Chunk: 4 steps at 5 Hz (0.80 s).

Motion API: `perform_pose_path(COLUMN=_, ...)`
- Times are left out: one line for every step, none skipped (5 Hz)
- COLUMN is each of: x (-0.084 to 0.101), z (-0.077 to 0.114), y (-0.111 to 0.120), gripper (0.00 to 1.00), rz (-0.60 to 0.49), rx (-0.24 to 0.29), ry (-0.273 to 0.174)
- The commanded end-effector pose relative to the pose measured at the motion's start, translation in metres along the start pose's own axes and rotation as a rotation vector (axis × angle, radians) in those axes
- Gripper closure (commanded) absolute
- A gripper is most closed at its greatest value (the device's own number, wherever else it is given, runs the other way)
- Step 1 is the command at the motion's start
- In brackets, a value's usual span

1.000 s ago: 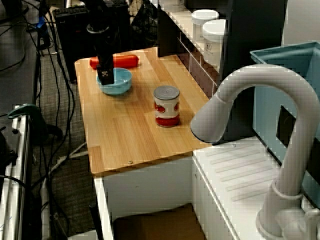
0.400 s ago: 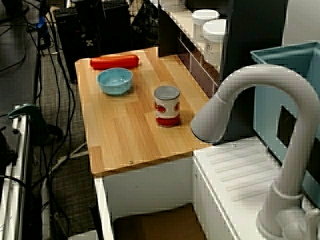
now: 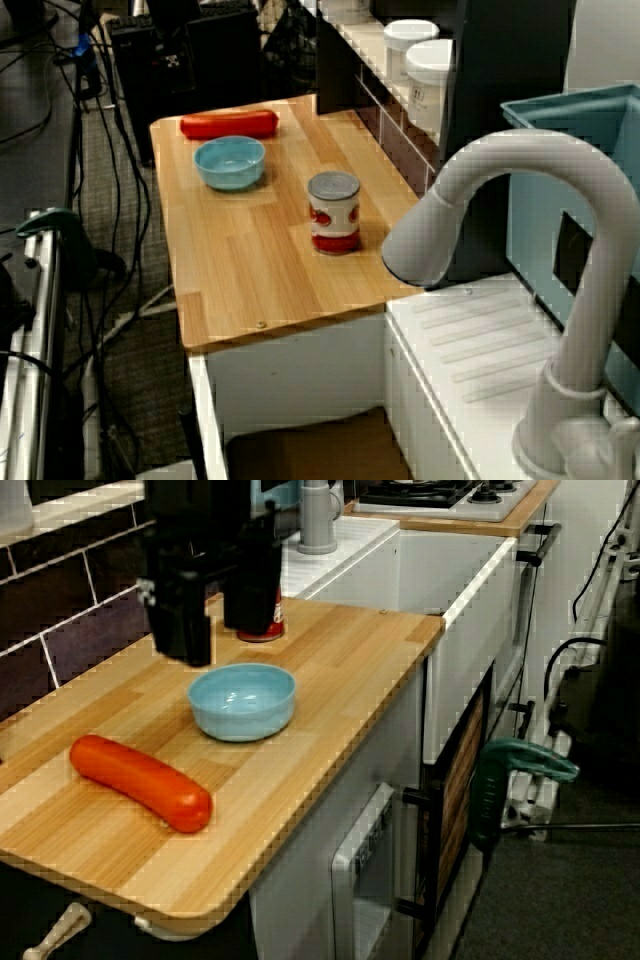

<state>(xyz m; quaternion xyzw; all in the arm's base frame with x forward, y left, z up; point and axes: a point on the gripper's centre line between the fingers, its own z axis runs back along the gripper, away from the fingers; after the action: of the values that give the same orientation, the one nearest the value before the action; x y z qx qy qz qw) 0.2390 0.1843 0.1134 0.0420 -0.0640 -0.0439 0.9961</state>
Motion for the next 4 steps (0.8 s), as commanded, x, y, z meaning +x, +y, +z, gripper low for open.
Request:
perform_pose_path(x=-0.001, z=0.007, y=0.044, gripper=0.0, rz=0.068, rx=0.071, ry=-0.06)
perform_pose_path(x=0.009, z=-0.009, y=0.051, gripper=0.0, rz=0.091, rx=0.07, ry=-0.048)
perform_pose_path(x=0.017, z=-0.032, y=0.042, gripper=0.0, rz=0.101, rx=0.101, ry=-0.039)
perform_pose_path(x=0.026, z=-0.05, y=0.033, gripper=0.0, rz=0.103, rx=0.122, ry=-0.024)
